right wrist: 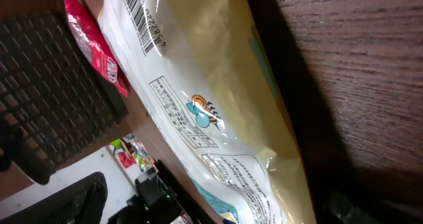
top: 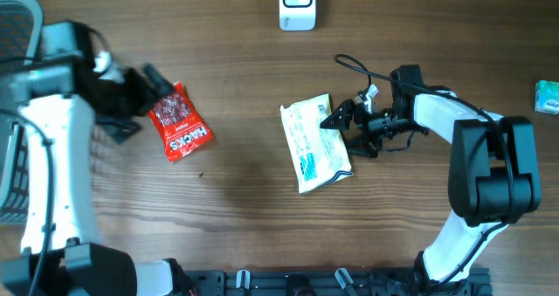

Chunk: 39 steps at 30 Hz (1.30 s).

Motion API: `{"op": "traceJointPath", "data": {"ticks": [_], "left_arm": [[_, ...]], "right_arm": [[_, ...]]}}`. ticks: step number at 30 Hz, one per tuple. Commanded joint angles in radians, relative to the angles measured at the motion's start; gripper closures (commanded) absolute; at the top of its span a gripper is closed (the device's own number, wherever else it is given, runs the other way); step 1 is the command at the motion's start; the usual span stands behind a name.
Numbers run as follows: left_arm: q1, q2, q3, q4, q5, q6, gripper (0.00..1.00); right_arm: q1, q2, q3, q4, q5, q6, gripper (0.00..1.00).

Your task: Scan the item barcode

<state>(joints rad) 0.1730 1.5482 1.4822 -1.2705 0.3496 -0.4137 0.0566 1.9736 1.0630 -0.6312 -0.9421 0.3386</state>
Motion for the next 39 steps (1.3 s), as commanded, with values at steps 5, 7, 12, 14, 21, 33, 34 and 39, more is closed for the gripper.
{"op": "traceJointPath", "data": {"ticks": [5, 7, 12, 14, 21, 33, 34, 39], "left_arm": [[-0.356, 0.005, -0.459, 0.414, 0.187, -0.082, 0.06], [-0.418, 0.006, -0.559, 0.586, 0.251, -0.146, 0.14], [-0.544, 0.012, -0.703, 0.951, 0.261, -0.353, 0.22], [-0.586, 0.031, -0.716, 0.996, 0.201, -0.435, 0.41], [-0.677, 0.203, -0.716, 1.164, 0.075, -0.668, 0.69], [-0.713, 0.349, -0.716, 1.353, 0.039, -0.802, 0.96], [-0.715, 0.349, -0.716, 1.331, 0.013, -0.838, 0.96], [-0.715, 0.349, -0.716, 1.210, -0.101, -1.016, 0.96]], "right_arm": [[-0.007, 0.045, -0.025, 0.024, 0.269, -0.024, 0.00], [-0.003, 0.045, -0.030, 0.026, 0.270, -0.024, 0.00], [0.017, 0.045, -0.042, 0.043, 0.270, -0.023, 0.00], [0.024, 0.045, -0.042, 0.045, 0.269, -0.021, 0.00], [0.030, 0.045, -0.042, 0.060, 0.270, -0.021, 0.00], [0.031, 0.045, -0.042, 0.032, 0.269, -0.052, 0.00], [0.031, 0.045, -0.042, 0.013, 0.269, -0.072, 0.00], [0.031, 0.045, -0.051, -0.014, 0.269, -0.084, 0.00]]}}
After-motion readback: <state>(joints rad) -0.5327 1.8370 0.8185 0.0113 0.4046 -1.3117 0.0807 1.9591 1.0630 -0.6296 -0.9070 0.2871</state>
